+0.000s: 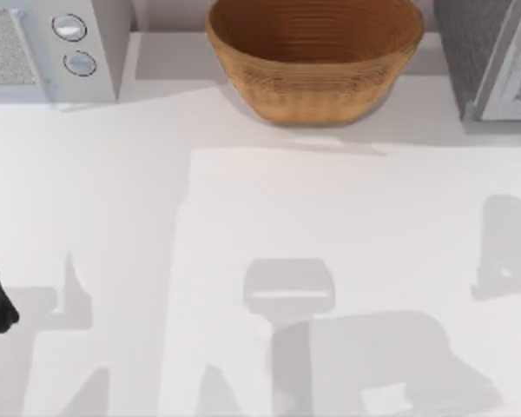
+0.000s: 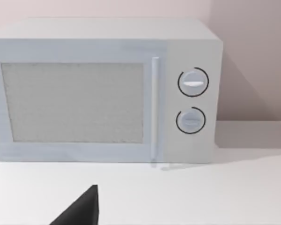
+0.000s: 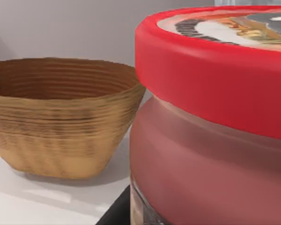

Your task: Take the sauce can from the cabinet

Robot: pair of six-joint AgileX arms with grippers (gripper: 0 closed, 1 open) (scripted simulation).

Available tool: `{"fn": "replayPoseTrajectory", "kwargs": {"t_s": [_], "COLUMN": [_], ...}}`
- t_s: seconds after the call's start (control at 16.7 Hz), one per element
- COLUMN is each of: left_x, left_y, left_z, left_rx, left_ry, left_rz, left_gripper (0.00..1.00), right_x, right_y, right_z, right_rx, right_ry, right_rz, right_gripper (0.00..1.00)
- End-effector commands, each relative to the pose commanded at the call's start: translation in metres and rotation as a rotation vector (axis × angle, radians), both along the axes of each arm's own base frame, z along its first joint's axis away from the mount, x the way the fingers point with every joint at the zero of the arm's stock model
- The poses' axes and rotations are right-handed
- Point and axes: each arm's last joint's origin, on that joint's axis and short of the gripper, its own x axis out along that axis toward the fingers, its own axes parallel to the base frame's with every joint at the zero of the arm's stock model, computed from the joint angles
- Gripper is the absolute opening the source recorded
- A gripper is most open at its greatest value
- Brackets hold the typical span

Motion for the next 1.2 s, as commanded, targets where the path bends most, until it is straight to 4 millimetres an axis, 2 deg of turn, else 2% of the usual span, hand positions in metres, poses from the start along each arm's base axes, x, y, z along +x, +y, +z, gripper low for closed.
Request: {"fn": "replayPoseTrajectory", "kwargs": {"t_s": [0.66, 1.2], "left_x": [0.000, 0.000], "left_y": [0.000, 0.000], "left_z": [0.000, 0.000], "left_rx": [0.000, 0.000], "left_ry": [0.000, 0.000], "left_rz": [0.000, 0.000], "left_gripper": [1.00, 1.00], "right_x": [0.047, 0.084], "right_y": [-0.005, -0.011], "right_z": [0.001, -0.021], "right_rx": [0.001, -0.007], "right_ry": [-0.023, -0.035], "right_rz": [0.148, 0.287], "right_gripper": [0.00, 0.00]}}
